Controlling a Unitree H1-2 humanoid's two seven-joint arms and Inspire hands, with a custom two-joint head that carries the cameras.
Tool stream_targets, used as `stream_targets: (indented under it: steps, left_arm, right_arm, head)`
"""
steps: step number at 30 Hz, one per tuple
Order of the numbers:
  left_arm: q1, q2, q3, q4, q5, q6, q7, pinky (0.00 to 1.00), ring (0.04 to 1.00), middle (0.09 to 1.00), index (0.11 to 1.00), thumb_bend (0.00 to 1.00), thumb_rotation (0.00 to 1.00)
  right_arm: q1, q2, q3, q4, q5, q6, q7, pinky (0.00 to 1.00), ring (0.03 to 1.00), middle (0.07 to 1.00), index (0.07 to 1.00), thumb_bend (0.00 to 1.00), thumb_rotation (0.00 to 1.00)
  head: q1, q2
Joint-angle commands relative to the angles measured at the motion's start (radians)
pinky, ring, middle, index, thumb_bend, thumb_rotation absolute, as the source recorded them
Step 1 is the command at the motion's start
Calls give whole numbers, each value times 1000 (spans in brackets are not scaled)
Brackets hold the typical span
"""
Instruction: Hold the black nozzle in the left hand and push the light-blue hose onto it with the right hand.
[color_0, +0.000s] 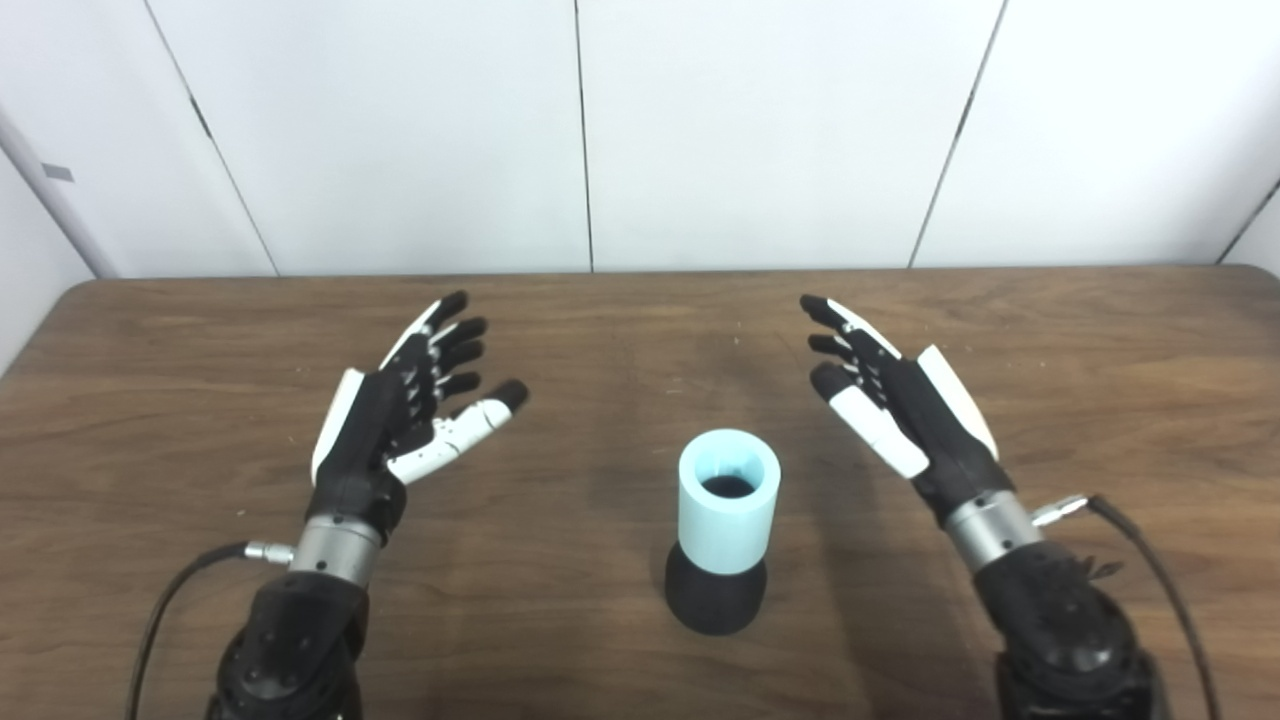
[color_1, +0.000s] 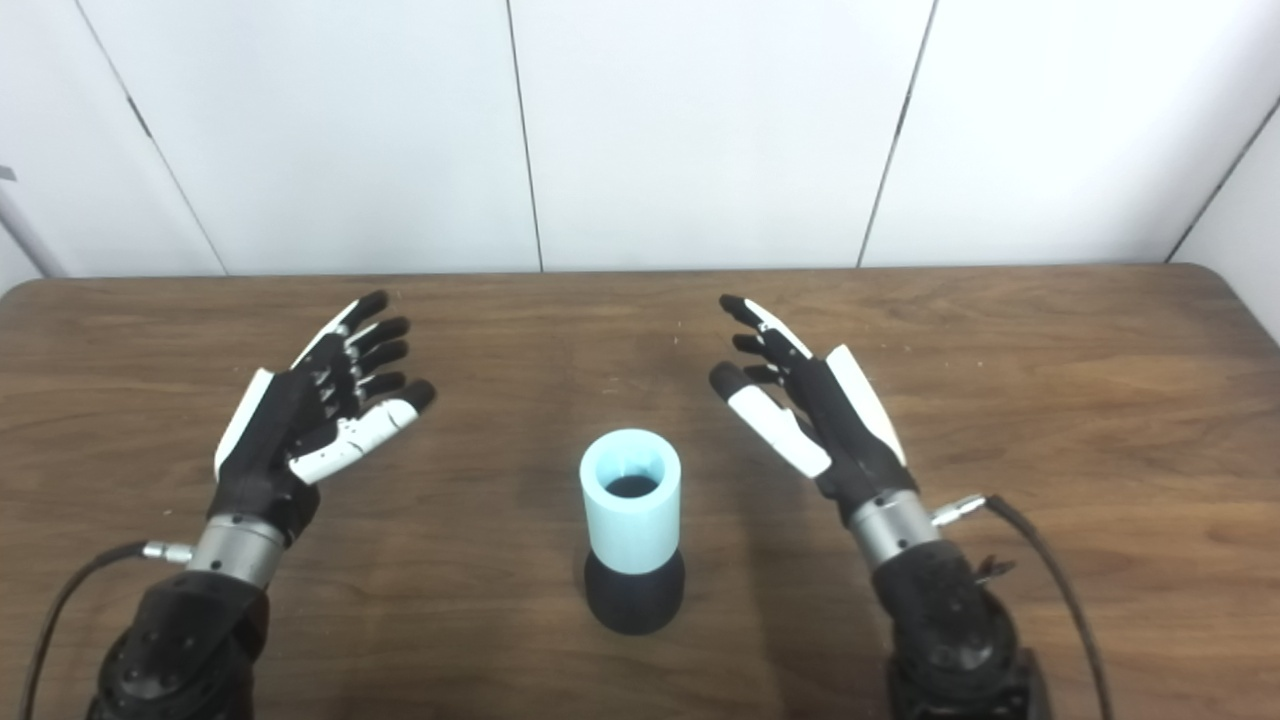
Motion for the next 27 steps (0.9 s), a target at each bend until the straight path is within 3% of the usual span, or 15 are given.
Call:
stream_targets:
  steps: [1,5,8,17,27]
  left_arm:
    - [-21,-14,3,-1,-12,-18,31,894,907,909,908,466,624]
    - [-16,-7,-3,26,-25,-39,31,934,928,929,924,466,833]
    - [-6,4,-3,30,-39,-54,25,952,937,936,935,469,882]
    - [4,25,2,44,-66,-76,30,965,945,946,949,442,888]
    - [1,54,6,80,-85,-128,31,961,951,954,954,435,933]
  right_arm:
    - [-21,24,-26,-5,39,-25,-59,815,900,931,920,463,969]
    - [-16,55,-57,10,101,-32,-108,847,920,933,920,445,978]
    - [-9,56,-71,25,126,-56,-143,873,931,936,920,447,984]
    - [37,29,-69,70,162,-124,-190,927,957,951,919,454,985]
    - [26,13,-69,105,193,-115,-213,914,957,950,924,457,992]
  head:
    - [0,2]
    - [-14,5]
    - [-21,10]
    - [-11,6]
    - [-11,-3]
